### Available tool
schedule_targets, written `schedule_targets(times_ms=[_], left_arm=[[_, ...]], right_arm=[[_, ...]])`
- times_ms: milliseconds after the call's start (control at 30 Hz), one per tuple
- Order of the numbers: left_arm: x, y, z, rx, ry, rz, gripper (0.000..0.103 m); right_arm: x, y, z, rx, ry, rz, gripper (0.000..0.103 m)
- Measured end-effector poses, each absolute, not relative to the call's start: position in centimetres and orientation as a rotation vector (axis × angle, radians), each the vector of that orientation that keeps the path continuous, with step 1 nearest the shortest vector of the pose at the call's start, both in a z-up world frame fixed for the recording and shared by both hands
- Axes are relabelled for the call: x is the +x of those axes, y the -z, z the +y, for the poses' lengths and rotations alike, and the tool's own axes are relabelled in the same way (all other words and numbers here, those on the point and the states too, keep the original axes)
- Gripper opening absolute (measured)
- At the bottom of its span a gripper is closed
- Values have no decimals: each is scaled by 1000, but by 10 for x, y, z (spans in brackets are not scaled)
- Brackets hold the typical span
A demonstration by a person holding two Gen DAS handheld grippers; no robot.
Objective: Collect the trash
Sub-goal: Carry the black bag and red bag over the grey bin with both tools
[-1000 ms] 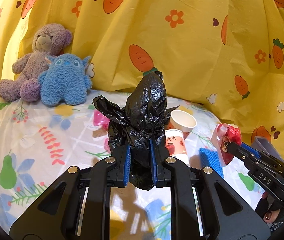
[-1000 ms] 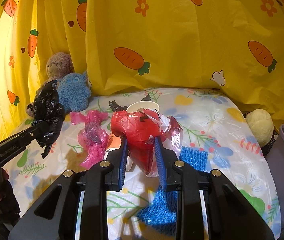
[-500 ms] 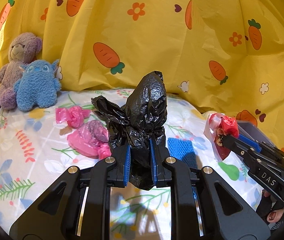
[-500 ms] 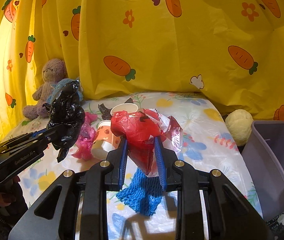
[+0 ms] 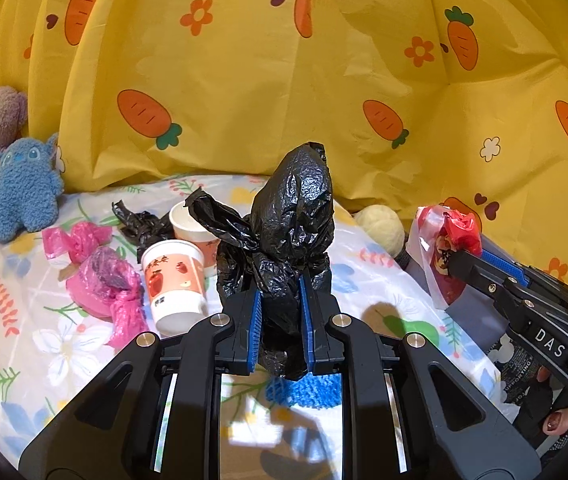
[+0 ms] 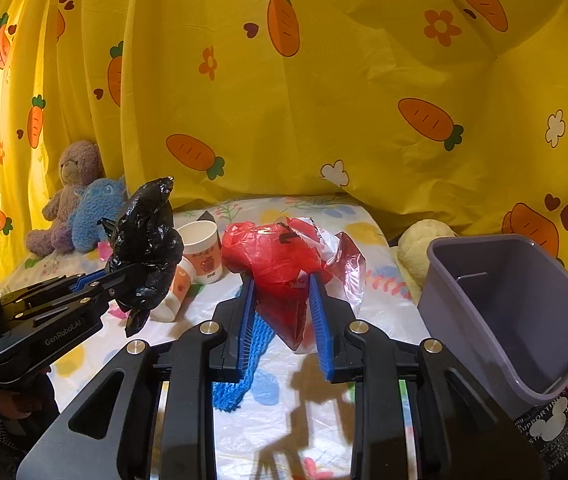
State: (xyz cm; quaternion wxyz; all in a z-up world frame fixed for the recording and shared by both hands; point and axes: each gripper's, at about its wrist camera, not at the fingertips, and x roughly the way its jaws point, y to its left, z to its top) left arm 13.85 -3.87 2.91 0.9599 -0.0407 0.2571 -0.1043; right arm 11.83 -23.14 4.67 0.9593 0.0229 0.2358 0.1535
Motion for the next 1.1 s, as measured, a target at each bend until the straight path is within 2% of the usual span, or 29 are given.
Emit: schedule_targets(times_ms=[1100], left_arm=[[178, -57, -204, 76, 549, 478, 16]], right_arm=[[114, -53, -382, 149, 33, 432, 28]])
